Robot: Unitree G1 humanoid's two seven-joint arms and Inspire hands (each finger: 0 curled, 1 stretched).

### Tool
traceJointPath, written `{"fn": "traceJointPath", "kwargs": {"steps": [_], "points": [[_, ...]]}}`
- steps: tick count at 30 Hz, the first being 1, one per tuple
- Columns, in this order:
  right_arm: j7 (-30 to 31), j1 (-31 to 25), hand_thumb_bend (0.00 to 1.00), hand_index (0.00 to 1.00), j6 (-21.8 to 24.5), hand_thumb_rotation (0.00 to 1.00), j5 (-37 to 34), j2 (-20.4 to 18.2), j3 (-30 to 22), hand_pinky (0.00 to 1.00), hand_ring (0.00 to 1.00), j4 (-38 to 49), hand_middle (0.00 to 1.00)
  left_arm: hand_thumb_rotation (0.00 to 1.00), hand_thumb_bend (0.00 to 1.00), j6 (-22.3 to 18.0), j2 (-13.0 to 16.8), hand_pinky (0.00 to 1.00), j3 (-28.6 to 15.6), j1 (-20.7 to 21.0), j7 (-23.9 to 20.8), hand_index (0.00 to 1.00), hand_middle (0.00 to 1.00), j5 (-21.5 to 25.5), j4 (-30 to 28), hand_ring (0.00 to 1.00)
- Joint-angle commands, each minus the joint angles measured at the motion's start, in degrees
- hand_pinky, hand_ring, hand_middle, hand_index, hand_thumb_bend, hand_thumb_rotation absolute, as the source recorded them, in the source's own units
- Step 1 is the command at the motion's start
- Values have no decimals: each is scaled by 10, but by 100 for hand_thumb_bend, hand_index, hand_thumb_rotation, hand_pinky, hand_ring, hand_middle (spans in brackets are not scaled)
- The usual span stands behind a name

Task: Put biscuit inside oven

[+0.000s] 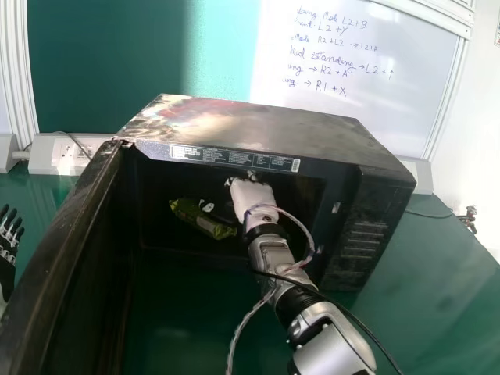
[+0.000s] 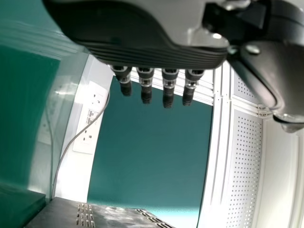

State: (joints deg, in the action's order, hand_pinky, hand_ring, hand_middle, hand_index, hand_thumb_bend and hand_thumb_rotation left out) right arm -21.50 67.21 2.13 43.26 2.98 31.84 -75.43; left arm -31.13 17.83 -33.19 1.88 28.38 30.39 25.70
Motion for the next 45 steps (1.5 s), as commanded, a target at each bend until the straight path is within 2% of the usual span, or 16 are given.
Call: {"fn": "traceJointPath", "kwargs": {"steps": [1,9,15,20,25,27,30,32,34,39,43,45], "points": [[5,9,88,71,-5,40,-4,7,-1,49,54,7,61,62,68,-9,-12,75,-4,-7,0,80,77,2,22,78],[29,2,84,69,-10,44,-10,23,-5,58,63,40,68,65,65,-9,-10,76,-4,-10,5,81,78,5,20,79],[42,-36,83,69,-10,47,-16,50,-8,56,61,112,65,64,69,-20,-6,75,-7,-4,7,80,78,2,34,78],[76,-99,81,72,2,52,-16,84,-14,56,62,228,66,63,69,-18,-1,75,-8,0,14,80,78,7,44,78],[110,-169,80,74,28,49,-7,117,-24,56,62,356,67,62,71,-18,0,75,-10,3,10,79,77,3,47,77],[129,-199,82,71,43,50,-2,129,-28,53,59,413,64,62,72,-15,0,75,-9,1,9,79,77,3,43,77],[150,-243,84,74,49,48,-3,144,-38,51,57,488,63,63,71,-15,0,75,-9,-1,9,80,77,2,40,78],[169,-269,83,79,55,46,-2,154,-42,56,64,533,69,64,70,-18,0,75,-9,0,11,81,78,2,42,78],[183,-291,82,79,57,46,-1,163,-47,56,64,574,69,64,69,-23,-1,75,-9,2,12,81,78,1,46,78],[231,-337,81,80,66,50,2,183,-63,66,72,670,76,62,71,-16,0,75,-11,3,16,80,78,8,47,78],[261,-373,80,81,71,54,5,196,-79,68,74,742,78,62,70,-17,1,76,-12,6,20,81,78,9,51,79],[275,-391,80,80,75,52,6,200,-89,68,74,777,78,62,70,-17,2,76,-12,6,18,81,78,7,51,79]]}}
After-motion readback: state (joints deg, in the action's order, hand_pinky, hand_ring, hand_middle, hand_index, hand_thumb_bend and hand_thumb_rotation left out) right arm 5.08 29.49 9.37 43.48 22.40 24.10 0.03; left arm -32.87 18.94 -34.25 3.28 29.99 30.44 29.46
